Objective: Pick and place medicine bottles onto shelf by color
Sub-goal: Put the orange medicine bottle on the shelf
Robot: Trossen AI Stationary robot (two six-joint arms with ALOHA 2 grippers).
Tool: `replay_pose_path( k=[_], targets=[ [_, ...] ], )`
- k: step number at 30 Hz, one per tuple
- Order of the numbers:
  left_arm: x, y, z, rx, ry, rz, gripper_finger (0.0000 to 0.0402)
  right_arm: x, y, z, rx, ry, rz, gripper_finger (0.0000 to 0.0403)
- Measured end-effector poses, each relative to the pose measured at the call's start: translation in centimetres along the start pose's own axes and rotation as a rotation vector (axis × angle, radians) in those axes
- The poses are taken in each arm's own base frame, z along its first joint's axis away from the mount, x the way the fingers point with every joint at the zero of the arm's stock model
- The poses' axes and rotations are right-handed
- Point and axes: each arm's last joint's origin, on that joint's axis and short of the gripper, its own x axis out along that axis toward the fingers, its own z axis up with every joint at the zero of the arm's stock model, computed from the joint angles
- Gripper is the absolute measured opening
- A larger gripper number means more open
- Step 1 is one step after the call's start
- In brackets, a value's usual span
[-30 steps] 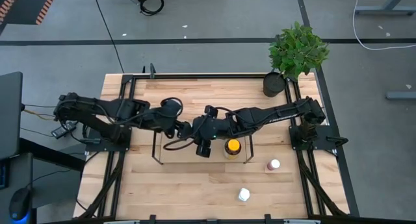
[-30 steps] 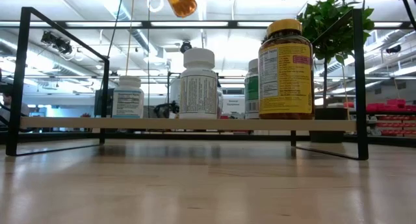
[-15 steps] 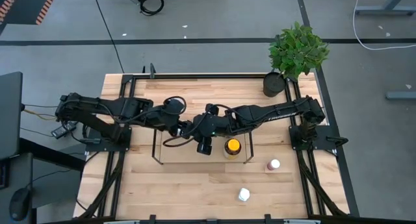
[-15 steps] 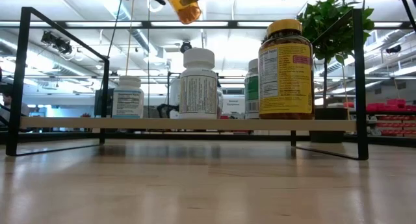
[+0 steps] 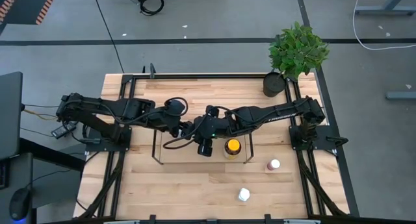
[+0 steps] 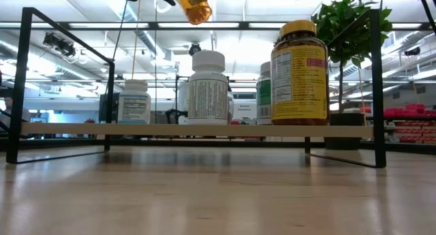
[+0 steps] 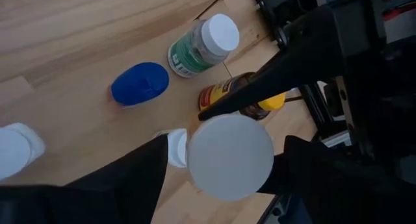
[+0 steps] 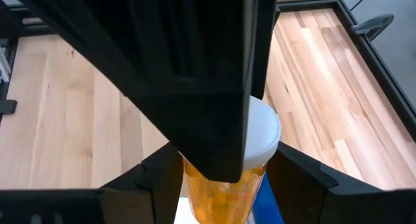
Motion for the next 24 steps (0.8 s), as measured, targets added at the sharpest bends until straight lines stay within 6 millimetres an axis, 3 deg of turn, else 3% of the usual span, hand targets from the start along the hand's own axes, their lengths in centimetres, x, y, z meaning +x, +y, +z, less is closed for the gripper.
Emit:
replay_pose_path(
  k=[24],
  targets=[
    [0.13, -0.17, 0.09, -0.028, -0.014, -0.016, 0.0298, -0.39, 0.69, -0.19, -0.013, -0.001, 0.000, 0.0208]
  ],
)
